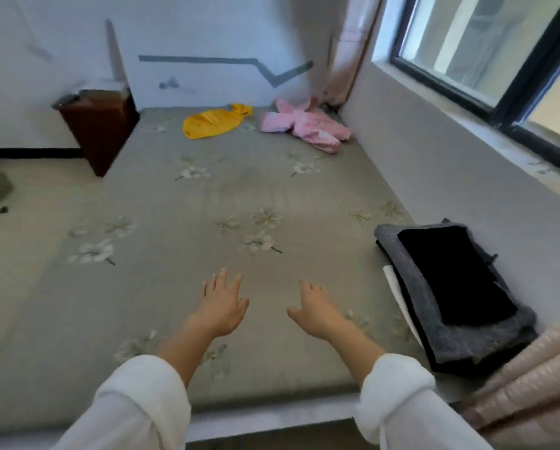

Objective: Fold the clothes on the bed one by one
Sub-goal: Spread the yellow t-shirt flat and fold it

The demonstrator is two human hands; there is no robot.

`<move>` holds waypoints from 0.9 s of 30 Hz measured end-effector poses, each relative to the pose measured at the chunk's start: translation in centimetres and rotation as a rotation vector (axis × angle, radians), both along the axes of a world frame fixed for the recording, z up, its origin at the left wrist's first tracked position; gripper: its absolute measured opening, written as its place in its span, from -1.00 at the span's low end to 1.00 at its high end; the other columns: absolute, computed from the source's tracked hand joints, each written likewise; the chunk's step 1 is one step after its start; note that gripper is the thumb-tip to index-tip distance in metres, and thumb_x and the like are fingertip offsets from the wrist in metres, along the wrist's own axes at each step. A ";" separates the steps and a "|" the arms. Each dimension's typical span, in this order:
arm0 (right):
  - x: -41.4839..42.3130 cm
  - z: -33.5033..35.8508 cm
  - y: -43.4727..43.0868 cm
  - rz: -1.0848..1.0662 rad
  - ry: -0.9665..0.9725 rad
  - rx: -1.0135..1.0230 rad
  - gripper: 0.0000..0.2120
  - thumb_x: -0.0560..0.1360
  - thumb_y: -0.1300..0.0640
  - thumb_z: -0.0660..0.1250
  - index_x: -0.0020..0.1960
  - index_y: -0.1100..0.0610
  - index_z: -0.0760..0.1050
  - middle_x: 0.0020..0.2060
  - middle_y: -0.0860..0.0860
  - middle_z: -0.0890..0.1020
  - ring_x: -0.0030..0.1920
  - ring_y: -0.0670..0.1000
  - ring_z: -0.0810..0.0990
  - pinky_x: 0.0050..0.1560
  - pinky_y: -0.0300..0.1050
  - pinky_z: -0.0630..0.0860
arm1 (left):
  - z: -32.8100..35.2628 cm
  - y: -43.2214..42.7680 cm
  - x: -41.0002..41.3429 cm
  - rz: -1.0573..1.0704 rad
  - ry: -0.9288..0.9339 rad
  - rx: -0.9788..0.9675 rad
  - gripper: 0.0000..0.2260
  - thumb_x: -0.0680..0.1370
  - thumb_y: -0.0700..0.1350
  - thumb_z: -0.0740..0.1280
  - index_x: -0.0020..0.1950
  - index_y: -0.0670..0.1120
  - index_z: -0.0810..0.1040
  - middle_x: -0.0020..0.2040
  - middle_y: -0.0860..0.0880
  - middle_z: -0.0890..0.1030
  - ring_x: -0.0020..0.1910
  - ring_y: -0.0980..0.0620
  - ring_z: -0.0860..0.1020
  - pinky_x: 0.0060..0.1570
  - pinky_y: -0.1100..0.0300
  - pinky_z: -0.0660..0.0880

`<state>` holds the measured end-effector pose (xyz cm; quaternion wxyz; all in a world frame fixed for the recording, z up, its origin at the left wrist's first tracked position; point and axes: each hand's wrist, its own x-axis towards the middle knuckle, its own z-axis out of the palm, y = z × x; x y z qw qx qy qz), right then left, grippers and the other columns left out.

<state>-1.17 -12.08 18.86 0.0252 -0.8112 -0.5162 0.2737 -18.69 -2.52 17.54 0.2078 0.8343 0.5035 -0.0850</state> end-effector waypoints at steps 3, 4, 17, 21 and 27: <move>-7.2 0.7 4.6 0.134 -0.016 0.044 -0.35 0.57 -0.09 0.20 0.52 0.16 0.06 0.45 0.13 0.27 0.44 0.18 0.20 0.38 0.17 0.22 | 1.2 2.1 -8.4 0.120 -0.028 0.036 -0.47 0.65 0.09 0.04 0.58 0.02 -0.04 0.58 -0.15 -0.09 0.54 -0.15 -0.05 0.47 -0.05 -0.01; -9.8 0.9 6.2 0.174 -0.026 0.056 -0.35 0.57 -0.10 0.20 0.52 0.15 0.05 0.45 0.12 0.27 0.44 0.17 0.21 0.37 0.17 0.22 | 1.5 2.8 -11.3 0.161 -0.043 0.045 -0.47 0.65 0.09 0.05 0.58 0.01 -0.02 0.58 -0.14 -0.07 0.54 -0.14 -0.03 0.46 -0.04 0.03; -49.4 1.1 22.4 0.589 0.003 0.087 -0.32 0.57 -0.08 0.20 0.55 0.12 -0.02 0.49 0.11 0.23 0.46 0.15 0.20 0.40 0.14 0.21 | 3.5 11.0 -51.7 0.575 -0.037 0.079 -0.51 0.65 0.06 0.06 0.55 -0.02 0.07 0.55 -0.16 0.05 0.51 -0.15 0.07 0.40 -0.04 0.16; -58.2 1.1 26.5 0.672 -0.009 0.107 -0.37 0.57 -0.08 0.20 0.52 0.14 0.06 0.44 0.12 0.29 0.43 0.17 0.24 0.37 0.17 0.25 | 3.5 13.6 -59.7 0.638 -0.024 0.089 -0.50 0.64 0.07 0.06 0.55 -0.01 0.06 0.56 -0.14 0.03 0.51 -0.12 0.05 0.40 -0.04 0.17; -68.2 0.3 34.1 0.730 -0.033 0.152 -0.40 0.55 -0.09 0.22 0.47 0.14 0.13 0.41 0.12 0.33 0.40 0.16 0.27 0.33 0.16 0.27 | 3.1 20.5 -68.4 0.665 -0.021 0.116 -0.50 0.64 0.08 0.05 0.56 -0.01 0.07 0.56 -0.13 0.02 0.51 -0.12 0.05 0.40 -0.04 0.17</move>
